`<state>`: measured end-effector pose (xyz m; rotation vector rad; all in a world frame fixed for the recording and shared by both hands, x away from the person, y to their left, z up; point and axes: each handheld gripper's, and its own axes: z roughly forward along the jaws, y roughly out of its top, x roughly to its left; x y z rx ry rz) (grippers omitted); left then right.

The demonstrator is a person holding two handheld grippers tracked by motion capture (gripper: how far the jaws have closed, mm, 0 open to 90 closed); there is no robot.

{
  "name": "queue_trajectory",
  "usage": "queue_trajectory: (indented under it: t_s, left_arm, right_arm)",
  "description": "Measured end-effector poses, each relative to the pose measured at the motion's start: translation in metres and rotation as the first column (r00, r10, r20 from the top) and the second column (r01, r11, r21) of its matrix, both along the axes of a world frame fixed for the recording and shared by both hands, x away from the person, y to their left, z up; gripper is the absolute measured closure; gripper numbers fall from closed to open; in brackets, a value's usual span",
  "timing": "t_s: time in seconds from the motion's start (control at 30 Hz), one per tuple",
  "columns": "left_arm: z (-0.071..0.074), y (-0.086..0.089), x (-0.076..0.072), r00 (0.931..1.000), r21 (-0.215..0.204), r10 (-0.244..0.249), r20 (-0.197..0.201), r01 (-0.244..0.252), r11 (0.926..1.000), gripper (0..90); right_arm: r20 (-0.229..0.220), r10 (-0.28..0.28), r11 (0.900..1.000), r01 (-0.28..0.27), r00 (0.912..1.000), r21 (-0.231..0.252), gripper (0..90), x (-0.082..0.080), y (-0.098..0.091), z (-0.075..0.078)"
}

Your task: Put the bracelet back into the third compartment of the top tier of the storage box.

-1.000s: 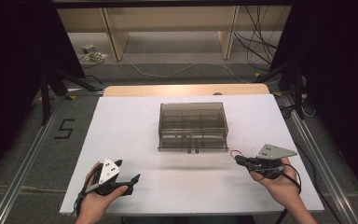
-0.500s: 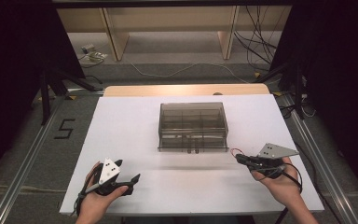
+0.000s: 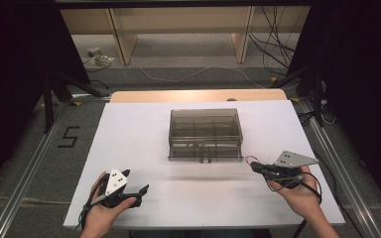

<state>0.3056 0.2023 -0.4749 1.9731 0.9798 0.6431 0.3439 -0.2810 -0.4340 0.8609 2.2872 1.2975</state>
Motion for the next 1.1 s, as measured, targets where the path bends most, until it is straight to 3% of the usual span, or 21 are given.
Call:
queue_trajectory:
  t_s: [1.1]
  left_arm:
    - [0.0001,-0.0005,0.0003,1.0000,-0.001,0.001,0.008,-0.001,1.0000,17.9]
  right_arm:
    - [0.023,-0.015,0.9998,0.015,0.9996,0.016,88.4,0.0014,0.0023,0.0092]
